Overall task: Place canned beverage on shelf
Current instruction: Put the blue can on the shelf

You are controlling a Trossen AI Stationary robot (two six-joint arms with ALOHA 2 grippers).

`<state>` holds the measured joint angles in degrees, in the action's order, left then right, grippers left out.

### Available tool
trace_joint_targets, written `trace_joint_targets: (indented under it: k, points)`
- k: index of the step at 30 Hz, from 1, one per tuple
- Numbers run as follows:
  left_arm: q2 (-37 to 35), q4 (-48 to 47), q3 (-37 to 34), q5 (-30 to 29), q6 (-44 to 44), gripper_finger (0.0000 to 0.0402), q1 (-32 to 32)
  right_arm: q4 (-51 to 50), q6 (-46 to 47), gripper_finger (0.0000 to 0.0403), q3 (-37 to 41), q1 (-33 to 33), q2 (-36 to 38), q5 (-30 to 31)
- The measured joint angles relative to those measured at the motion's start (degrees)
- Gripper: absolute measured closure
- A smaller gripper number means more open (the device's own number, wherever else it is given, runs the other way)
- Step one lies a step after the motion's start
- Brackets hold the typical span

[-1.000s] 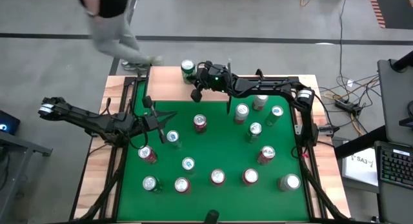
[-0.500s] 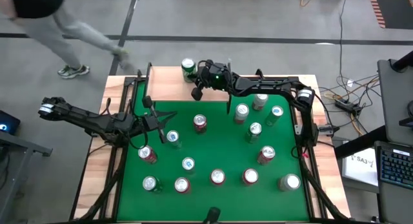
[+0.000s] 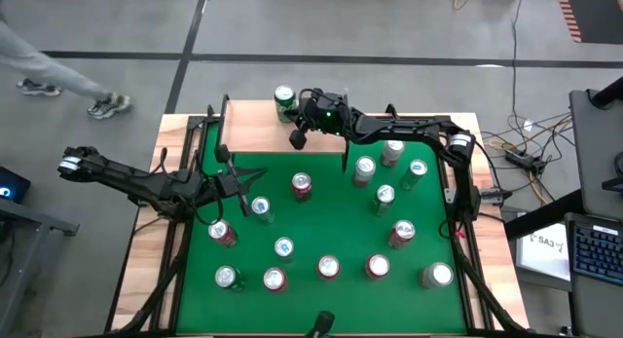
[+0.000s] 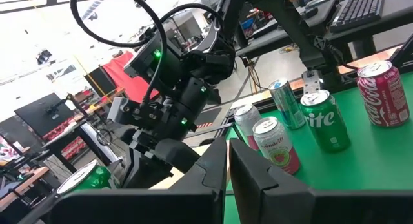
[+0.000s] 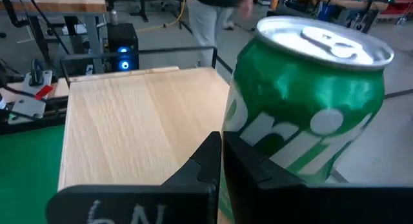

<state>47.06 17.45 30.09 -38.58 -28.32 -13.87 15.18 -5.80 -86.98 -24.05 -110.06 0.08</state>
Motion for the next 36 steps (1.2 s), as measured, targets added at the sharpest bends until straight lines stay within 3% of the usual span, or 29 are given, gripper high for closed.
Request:
trace_joint_targets:
  k: [7,14,27,36]
  points:
    - [0.0,0.0,0.0,-0.01,0.02,0.0399,0.0,-9.16,1.06,0.0394,0.0,0.42,1.55,1.7]
    - [0.01,-0.48,0.0,-0.05,0.02,0.0399,0.0,-13.76,3.67,0.0394,0.02,-0.33,2.8,16.1]
    - [0.01,-0.38,0.0,-0.05,-0.12,0.0399,0.0,-6.34,4.87,0.0394,0.0,-2.03,2.36,6.78]
    - [0.01,-0.37,0.0,-0.05,-0.13,0.0399,0.0,-7.22,5.17,0.0394,0.0,-0.55,2.36,6.95]
